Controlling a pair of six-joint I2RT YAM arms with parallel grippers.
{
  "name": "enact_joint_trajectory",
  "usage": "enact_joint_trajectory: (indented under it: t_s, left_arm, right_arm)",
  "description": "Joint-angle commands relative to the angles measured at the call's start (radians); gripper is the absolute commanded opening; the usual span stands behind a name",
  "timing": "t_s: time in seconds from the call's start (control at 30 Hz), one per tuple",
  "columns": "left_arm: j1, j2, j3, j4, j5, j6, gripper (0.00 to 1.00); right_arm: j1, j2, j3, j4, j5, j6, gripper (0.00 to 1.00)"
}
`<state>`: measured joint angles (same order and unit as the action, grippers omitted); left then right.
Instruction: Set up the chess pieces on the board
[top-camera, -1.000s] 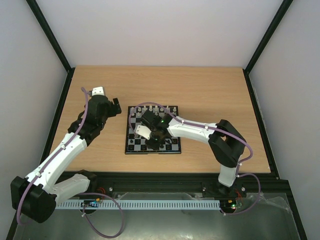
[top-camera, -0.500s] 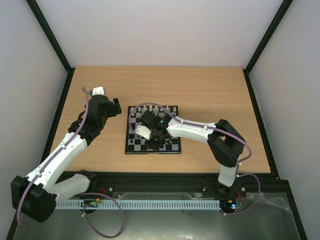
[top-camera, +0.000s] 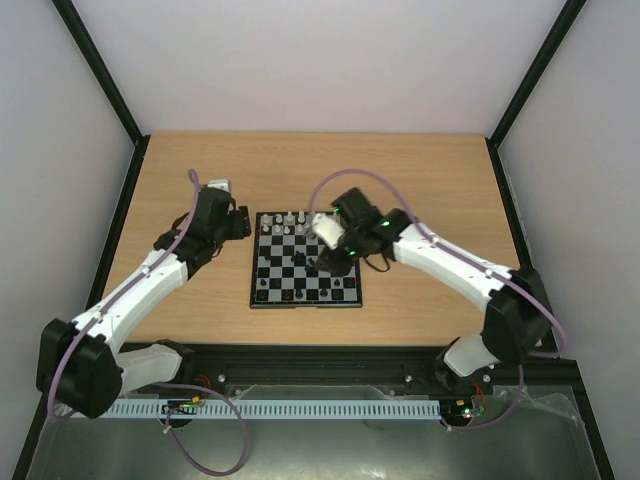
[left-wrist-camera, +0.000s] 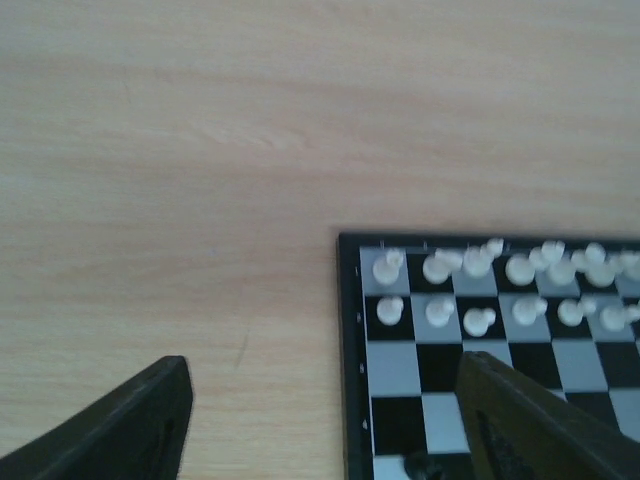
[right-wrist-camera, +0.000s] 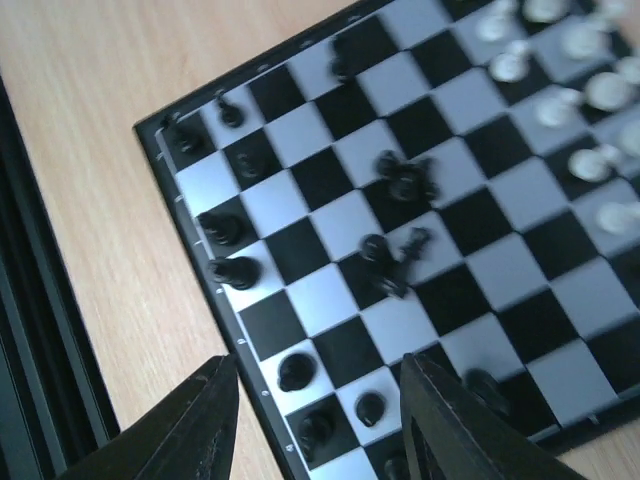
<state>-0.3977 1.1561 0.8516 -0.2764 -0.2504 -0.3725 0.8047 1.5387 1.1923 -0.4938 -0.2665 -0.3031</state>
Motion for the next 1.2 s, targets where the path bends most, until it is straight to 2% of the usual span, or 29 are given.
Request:
enact_joint_trajectory:
  t_s: [0.0, 0.17, 0.37, 0.9, 1.17]
  left_arm:
    - [0.002, 0.108, 0.052, -0.082, 0.098, 0.017, 0.71]
    - [0.002, 0.233, 0.107, -0.162, 0.208, 0.043, 0.61]
    - [-0.018, 0.313, 0.126, -0.212, 0.337, 0.061, 0.51]
    - [-0.107, 0.52, 0.249, -0.3, 0.263, 0.072, 0.33]
    - [-0.125, 0.557, 0.259, -0.309, 0.243, 0.078, 0.25]
  right_arm:
    - [-0.151, -0.114, -0.115, 0.024, -0.128, 0.053, 0.46]
    - [-0.248, -0.236, -0.257, 0.128, -0.131, 0.089, 0.47]
    - [-0.297, -0.292, -0.305, 0.17, -0.122, 0.097, 0.48]
    - [-0.297, -0.309, -0.325, 0.178, -0.096, 0.071, 0.49]
    - [-0.297, -0.307, -0.326, 0.179, -0.09, 0.067, 0.49]
